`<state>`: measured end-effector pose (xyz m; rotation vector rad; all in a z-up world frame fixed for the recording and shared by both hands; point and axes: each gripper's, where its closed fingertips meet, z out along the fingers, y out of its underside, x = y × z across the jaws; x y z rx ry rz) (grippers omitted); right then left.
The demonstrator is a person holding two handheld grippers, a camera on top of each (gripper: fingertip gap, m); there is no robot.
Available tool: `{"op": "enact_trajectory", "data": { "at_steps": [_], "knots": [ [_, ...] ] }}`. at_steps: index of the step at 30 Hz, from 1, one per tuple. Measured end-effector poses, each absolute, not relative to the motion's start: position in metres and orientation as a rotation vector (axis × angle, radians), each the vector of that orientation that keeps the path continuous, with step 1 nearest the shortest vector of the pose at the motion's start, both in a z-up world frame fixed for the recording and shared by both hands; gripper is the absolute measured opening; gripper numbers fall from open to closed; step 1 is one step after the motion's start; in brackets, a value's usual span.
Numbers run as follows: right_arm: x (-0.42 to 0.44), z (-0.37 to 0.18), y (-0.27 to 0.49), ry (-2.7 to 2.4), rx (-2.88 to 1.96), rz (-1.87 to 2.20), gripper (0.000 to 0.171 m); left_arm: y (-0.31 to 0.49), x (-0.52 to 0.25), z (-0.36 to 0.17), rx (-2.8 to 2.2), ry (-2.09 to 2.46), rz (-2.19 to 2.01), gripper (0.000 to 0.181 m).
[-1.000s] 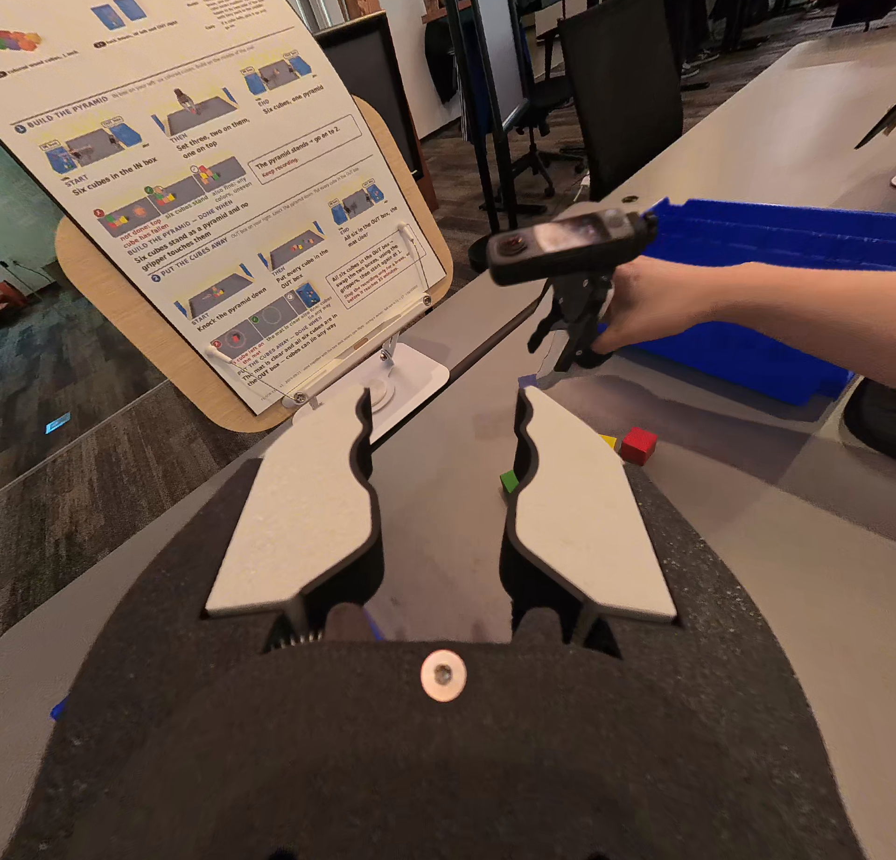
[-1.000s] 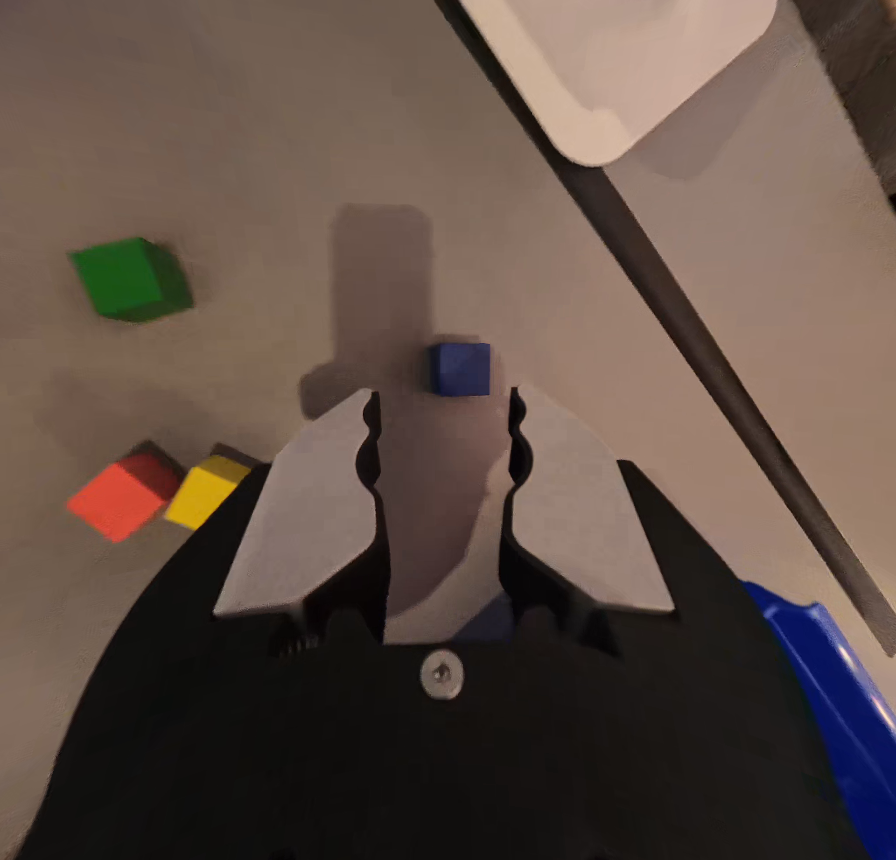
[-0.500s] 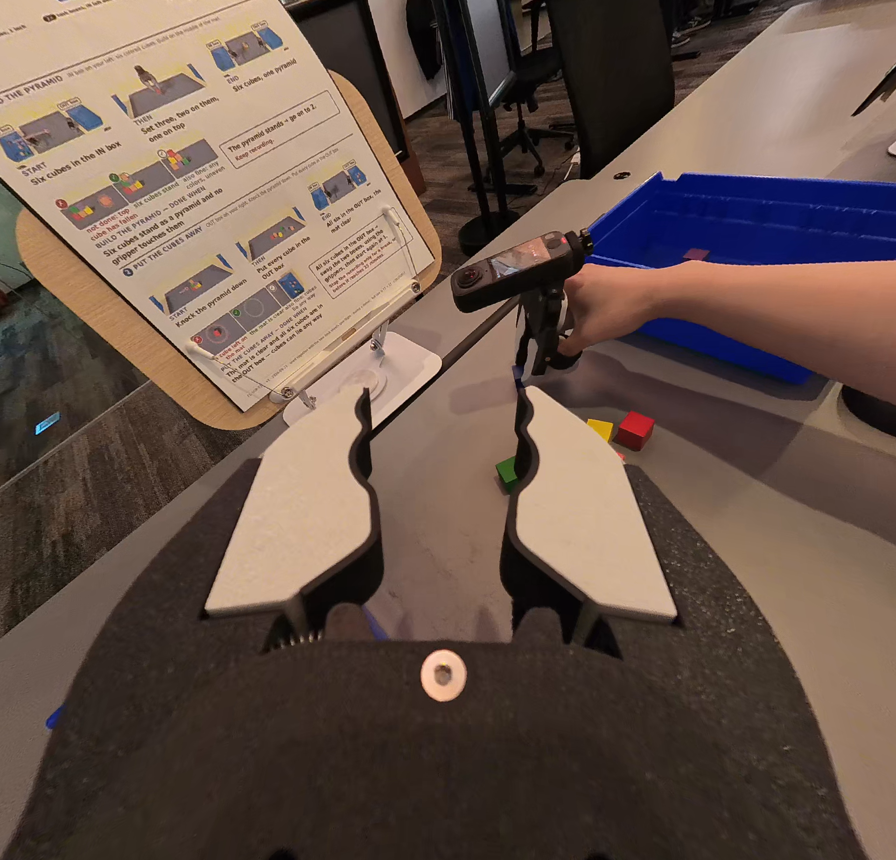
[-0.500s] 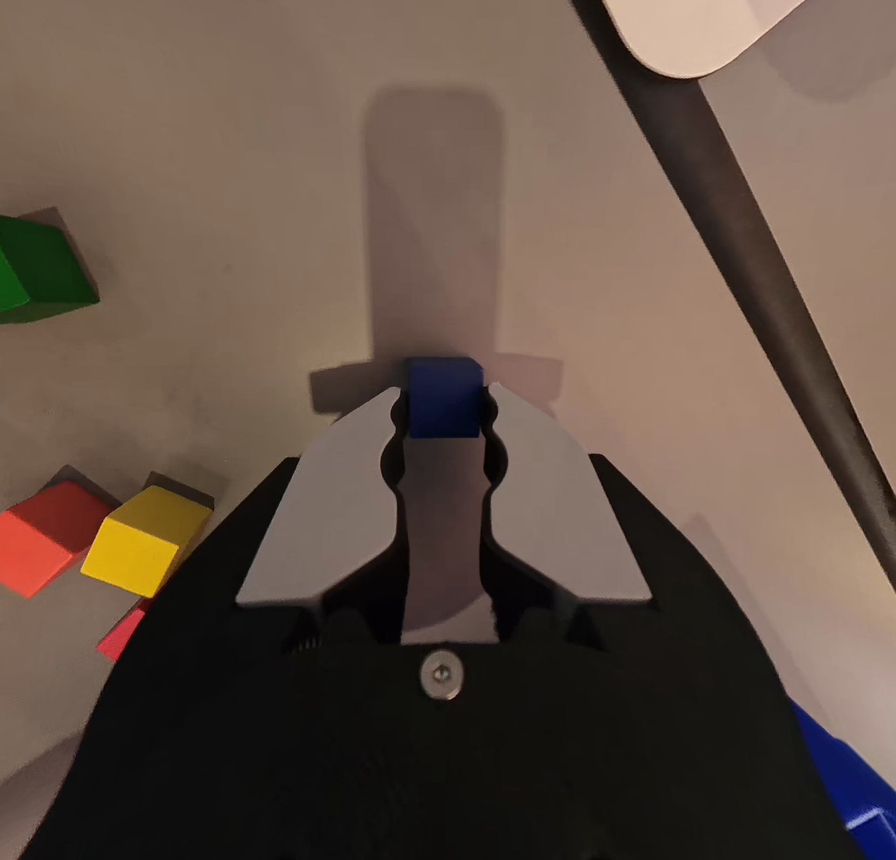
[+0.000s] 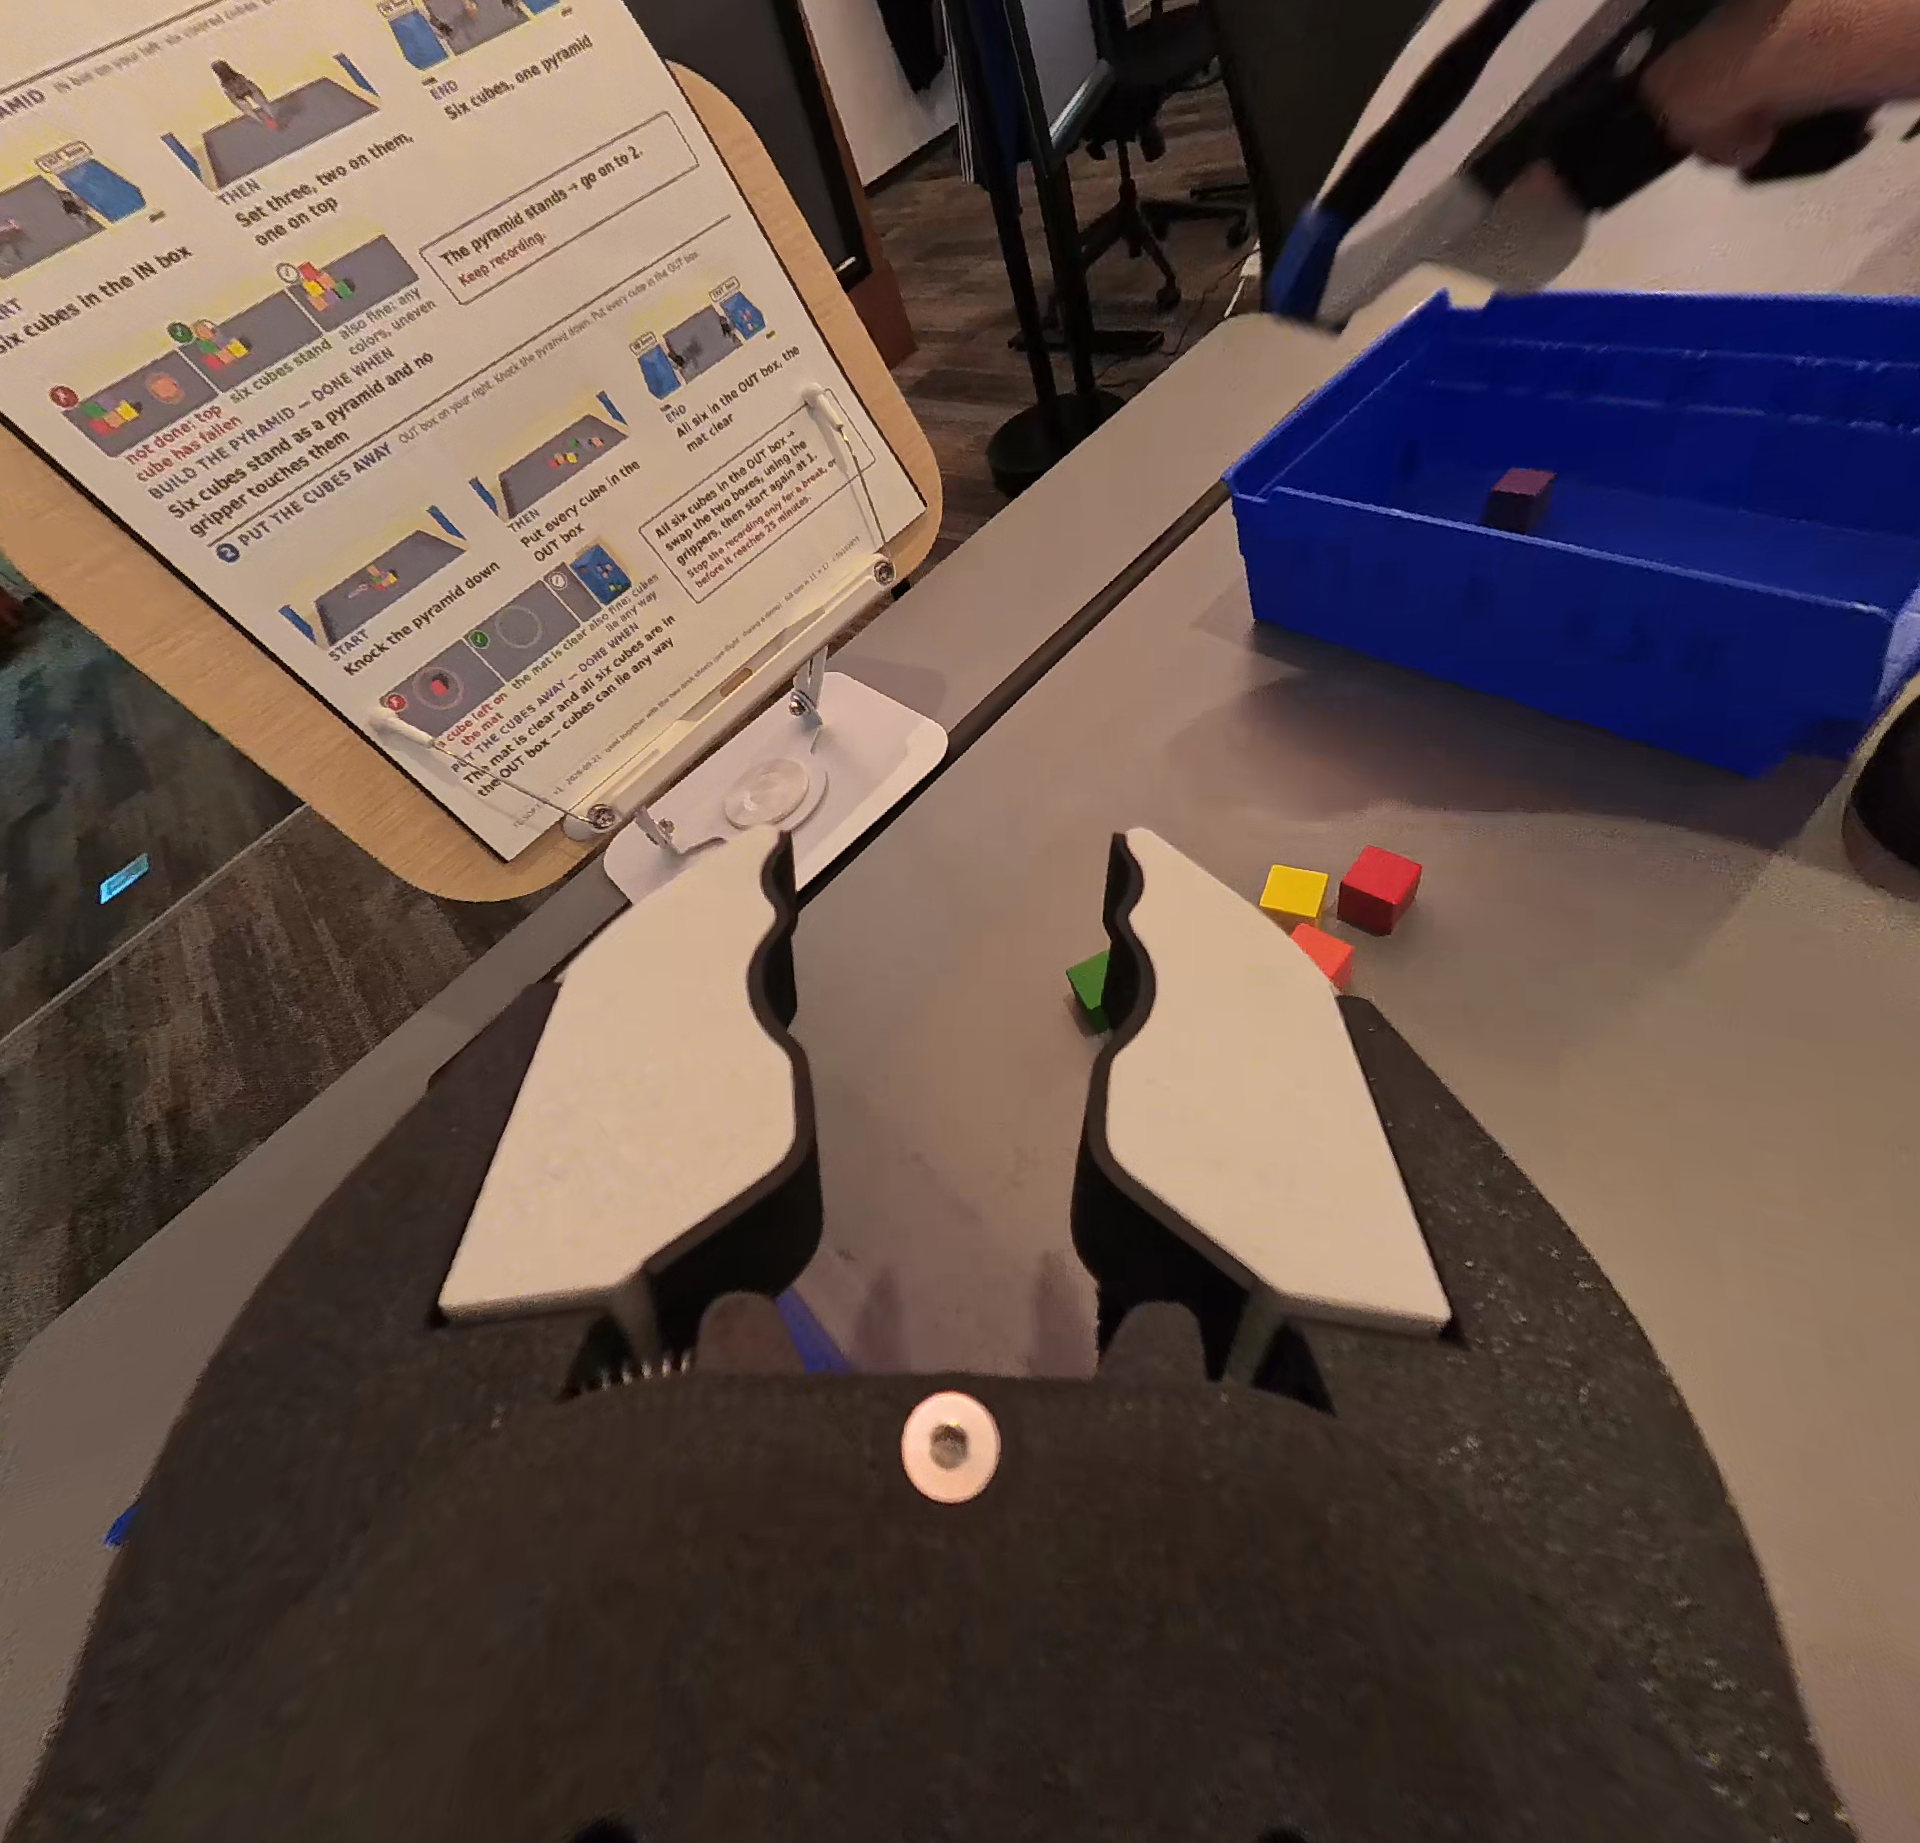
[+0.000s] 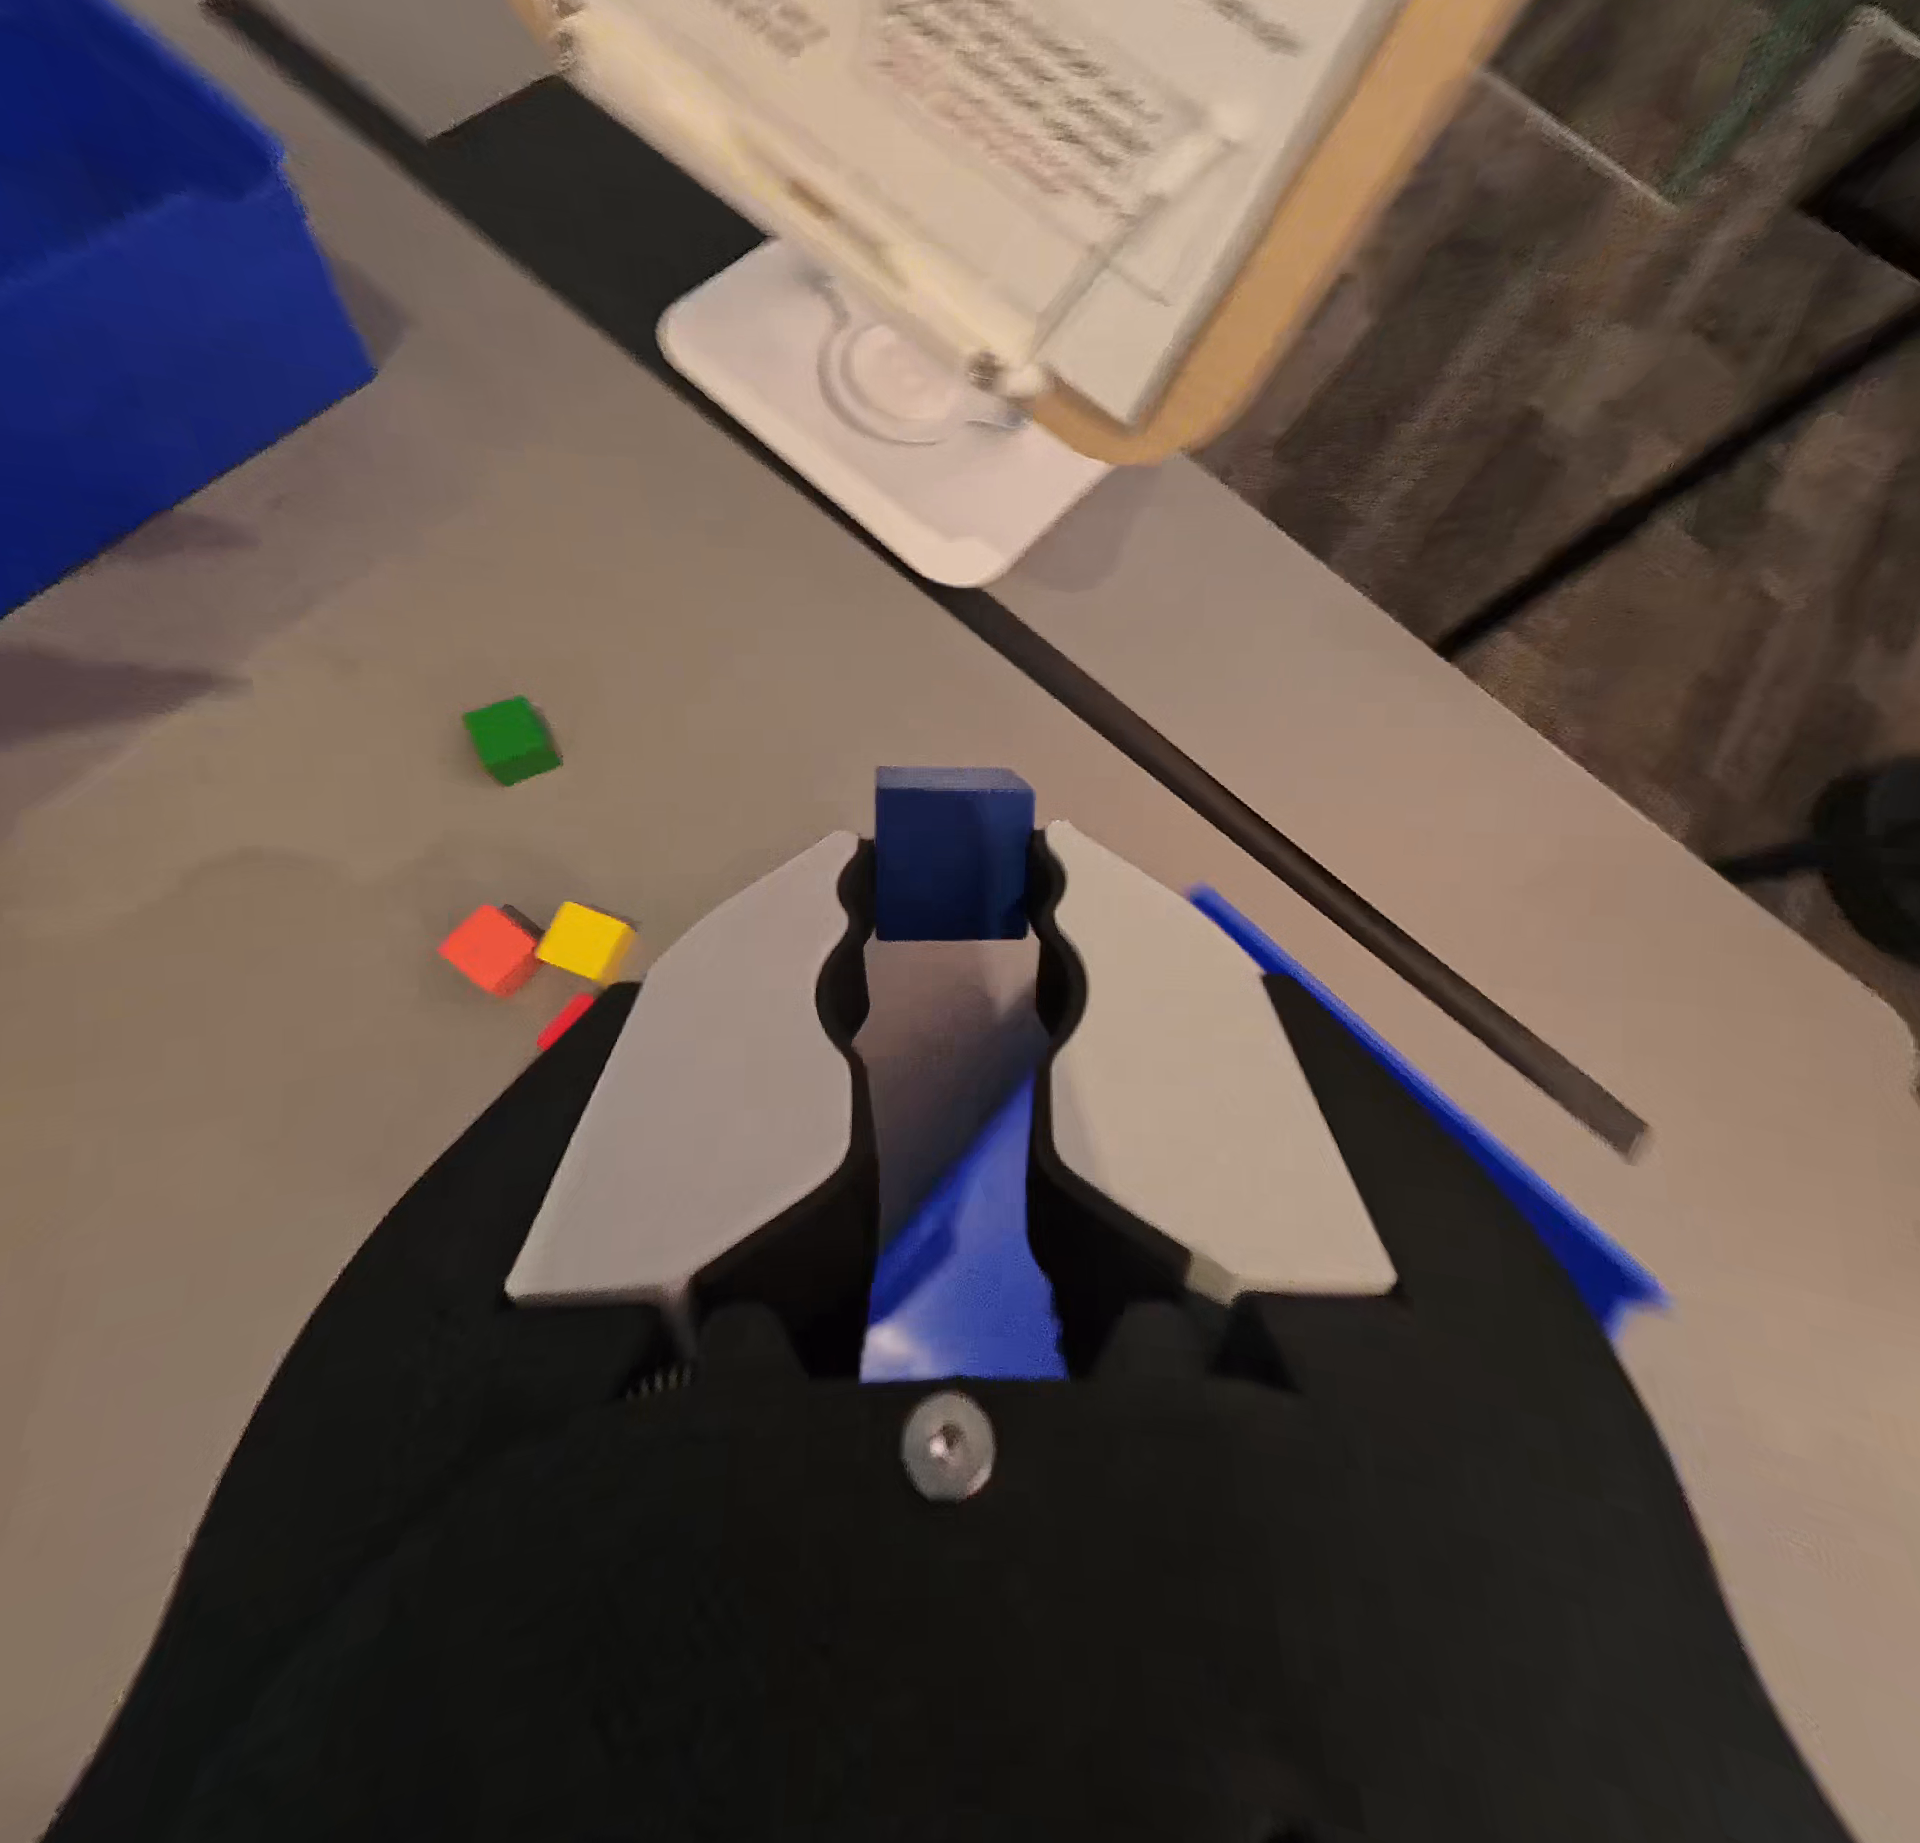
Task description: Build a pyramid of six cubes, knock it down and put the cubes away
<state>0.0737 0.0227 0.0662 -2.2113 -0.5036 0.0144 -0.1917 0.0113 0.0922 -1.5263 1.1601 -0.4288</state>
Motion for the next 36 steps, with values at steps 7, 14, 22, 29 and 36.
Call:
{"op": "enact_trajectory", "data": {
  "at_steps": [7,14,22,29,36],
  "knots": [
    [0.190,-0.020,-0.015,-0.059,-2.541,-0.010,0.031,0.012,-0.190,0.089,-1.533,1.168,-0.415,0.057],
    [0.215,-0.115,-0.025,0.097,-2.742,-0.045,0.031,0.010,-0.197,0.096,-1.521,1.152,-0.417,0.057],
    [0.224,-0.141,-0.030,0.210,-2.790,-0.025,0.031,0.011,-0.198,0.096,-1.527,1.152,-0.419,0.057],
    [0.226,-0.152,-0.030,0.211,-2.790,-0.033,0.031,0.010,-0.194,0.093,-1.529,1.165,-0.416,0.057],
    [0.223,-0.097,-0.017,0.073,-2.577,-0.136,0.044,0.011,-0.195,0.094,-1.528,1.159,-0.417,0.057]
  ]
}}
